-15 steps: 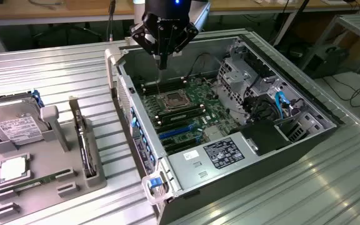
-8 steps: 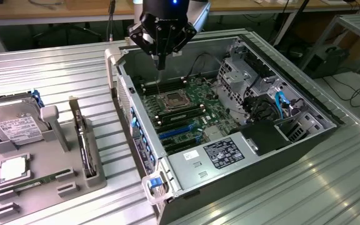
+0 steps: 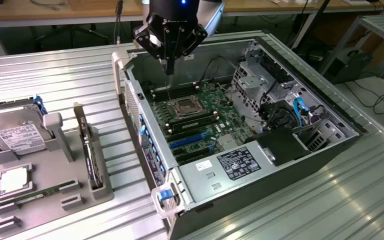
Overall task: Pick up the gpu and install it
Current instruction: 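Reach for the gpu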
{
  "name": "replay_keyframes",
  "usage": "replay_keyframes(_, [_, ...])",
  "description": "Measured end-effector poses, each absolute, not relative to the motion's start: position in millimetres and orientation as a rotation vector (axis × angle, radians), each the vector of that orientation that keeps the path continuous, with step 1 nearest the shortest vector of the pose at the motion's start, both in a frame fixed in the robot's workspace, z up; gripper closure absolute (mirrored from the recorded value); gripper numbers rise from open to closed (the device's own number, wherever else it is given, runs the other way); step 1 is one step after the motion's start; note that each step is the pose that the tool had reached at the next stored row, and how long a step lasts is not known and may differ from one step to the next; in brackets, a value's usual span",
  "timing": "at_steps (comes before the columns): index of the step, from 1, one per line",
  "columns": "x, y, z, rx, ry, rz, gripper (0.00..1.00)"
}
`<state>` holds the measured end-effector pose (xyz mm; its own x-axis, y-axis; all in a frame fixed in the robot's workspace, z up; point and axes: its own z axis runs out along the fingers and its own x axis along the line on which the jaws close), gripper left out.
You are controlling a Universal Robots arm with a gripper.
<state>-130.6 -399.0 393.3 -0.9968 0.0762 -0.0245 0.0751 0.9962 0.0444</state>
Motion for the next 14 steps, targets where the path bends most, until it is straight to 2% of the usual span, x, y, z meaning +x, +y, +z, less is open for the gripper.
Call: replay_keyframes(14, [-137.3,-399.0,393.3,0.118,3.113,0.068,0.89])
